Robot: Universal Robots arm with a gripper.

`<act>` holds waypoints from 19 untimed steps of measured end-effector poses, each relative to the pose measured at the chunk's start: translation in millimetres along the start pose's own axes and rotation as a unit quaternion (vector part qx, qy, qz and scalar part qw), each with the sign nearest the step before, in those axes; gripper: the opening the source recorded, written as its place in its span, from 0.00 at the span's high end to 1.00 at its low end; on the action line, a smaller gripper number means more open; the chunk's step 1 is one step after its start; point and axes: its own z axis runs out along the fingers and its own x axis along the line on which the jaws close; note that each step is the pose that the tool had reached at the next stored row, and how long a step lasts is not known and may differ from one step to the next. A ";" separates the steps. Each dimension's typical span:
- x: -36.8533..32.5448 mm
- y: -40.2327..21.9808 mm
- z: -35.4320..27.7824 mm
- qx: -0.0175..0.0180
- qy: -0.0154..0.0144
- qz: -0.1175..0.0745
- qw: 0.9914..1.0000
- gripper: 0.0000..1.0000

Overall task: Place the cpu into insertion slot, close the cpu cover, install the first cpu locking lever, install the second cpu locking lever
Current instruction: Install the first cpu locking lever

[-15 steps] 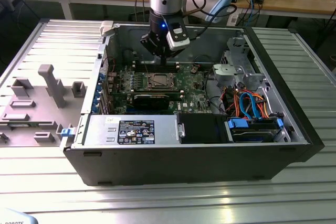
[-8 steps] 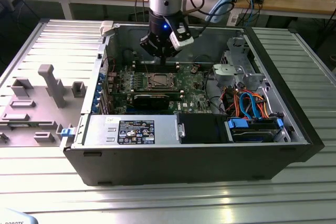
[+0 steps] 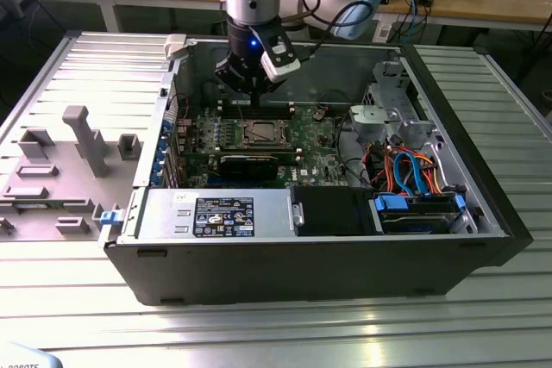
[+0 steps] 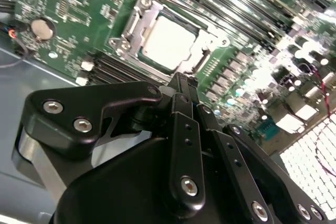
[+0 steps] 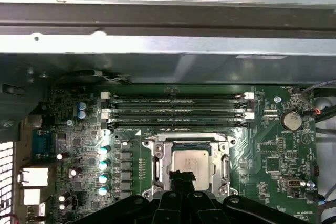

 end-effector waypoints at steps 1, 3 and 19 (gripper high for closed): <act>2.9 0.0 -0.1 0.000 0.000 0.000 1.000 0.89; 5.0 0.0 -0.1 0.000 0.000 0.000 1.000 0.89; 10.6 0.0 -0.4 -0.001 0.000 0.000 1.000 0.89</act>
